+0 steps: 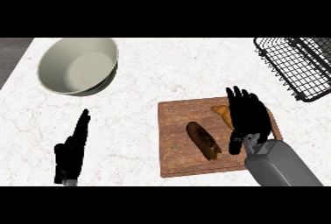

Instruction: Pick the croissant from the cutting board and place it in the tiered basket

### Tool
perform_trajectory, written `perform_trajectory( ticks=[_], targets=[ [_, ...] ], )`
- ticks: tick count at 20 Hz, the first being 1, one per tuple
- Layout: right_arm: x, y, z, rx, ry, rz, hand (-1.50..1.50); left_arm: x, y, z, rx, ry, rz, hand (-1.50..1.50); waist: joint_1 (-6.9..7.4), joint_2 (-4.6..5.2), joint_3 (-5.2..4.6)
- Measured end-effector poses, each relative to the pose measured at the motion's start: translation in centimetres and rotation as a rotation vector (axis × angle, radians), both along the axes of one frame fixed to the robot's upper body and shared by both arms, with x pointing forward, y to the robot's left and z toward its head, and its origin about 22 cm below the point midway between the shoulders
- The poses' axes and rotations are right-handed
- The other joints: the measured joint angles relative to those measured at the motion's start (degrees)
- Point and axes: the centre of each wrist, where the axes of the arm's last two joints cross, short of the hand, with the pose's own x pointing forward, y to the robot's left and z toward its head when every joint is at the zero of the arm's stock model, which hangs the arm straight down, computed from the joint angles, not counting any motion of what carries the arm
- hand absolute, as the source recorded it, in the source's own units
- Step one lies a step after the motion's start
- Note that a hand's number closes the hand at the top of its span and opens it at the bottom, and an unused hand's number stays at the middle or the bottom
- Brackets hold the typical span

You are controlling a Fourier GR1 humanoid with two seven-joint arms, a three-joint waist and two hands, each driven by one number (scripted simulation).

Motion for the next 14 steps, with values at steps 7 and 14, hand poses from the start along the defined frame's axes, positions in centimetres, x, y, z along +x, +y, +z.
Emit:
perform_trajectory(
  ticks=[7, 14],
  targets=[
    [0.8, -1.0, -1.4, -0.001, 0.057, -0.04, -1.5, 0.2, 0.0, 0.1, 0.005, 0.007, 0.0, 0.0, -0.02, 0.01, 0.0],
    [1.4, -2.1, -2.7, -0.001, 0.083, -0.055, 1.5, 0.3, -0.1, 0.0, 0.001, 0.006, -0.003, 0.0, 0.0, -0.06, 0.08]
  ],
)
